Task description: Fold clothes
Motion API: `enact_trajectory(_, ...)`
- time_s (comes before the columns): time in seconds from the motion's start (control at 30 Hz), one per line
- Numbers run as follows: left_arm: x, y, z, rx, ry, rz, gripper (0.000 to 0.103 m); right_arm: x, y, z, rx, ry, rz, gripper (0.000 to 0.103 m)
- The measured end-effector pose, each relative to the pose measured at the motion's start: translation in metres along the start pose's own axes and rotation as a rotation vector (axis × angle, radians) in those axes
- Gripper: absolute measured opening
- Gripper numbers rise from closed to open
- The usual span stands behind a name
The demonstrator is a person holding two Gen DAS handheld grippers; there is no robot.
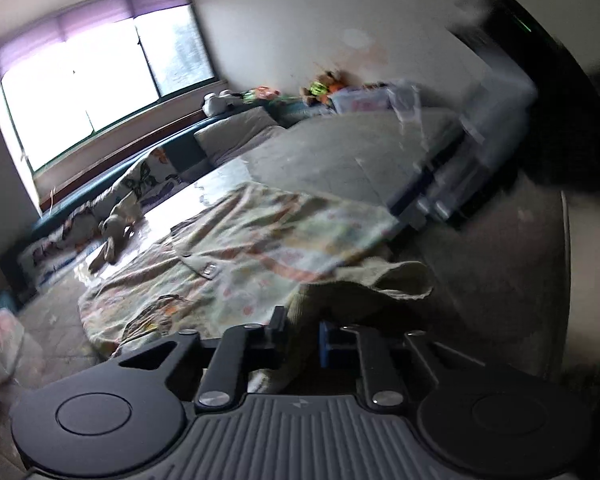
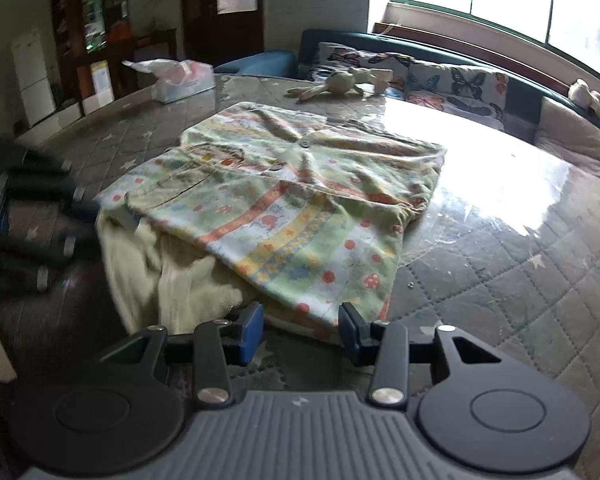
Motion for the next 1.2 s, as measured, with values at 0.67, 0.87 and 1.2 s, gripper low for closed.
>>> enact_trajectory(0.67,0.049,0.006,-0.003,0.006,-0.018,-0.204,0.032,0.051,0.035,0.030,-0.074,0.107,-0.193,0.020)
enact_trajectory(0.87,0.042,-0.019,-0.014,0.041,0.037,-0.179,0.057,0.046,0.051,0.022,-0.076,0.133,-0.113,0.015)
enact_trajectory(1.2,0.045,-0.046,0.003,0.142,0.153,-0.025,0.020,0.046,0.056,0.016,-0.109,0.117,-0.084,0.009)
Point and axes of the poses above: each gripper's, at about its wrist camera, not at the fingertips, and z roughly the way its jaws point, x to its left, y to its top, the point moved 9 cm from there along z, roughly the way its jaws point, and after that the axes turned 8 degrees about z, right-handed, at the moved point
